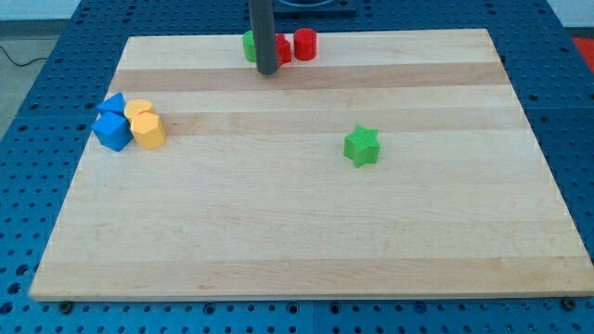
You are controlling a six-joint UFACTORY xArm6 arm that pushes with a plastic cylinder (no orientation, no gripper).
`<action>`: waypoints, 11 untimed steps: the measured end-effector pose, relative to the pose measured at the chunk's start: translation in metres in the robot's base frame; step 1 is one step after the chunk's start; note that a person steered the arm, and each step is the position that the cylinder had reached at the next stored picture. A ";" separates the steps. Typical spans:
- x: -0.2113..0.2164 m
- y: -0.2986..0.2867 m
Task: Move the green star below to the red blocks
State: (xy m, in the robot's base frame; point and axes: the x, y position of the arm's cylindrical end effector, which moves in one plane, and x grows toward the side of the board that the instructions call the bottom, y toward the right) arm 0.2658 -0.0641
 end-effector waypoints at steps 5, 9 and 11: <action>0.098 0.184; 0.183 0.138; 0.101 0.077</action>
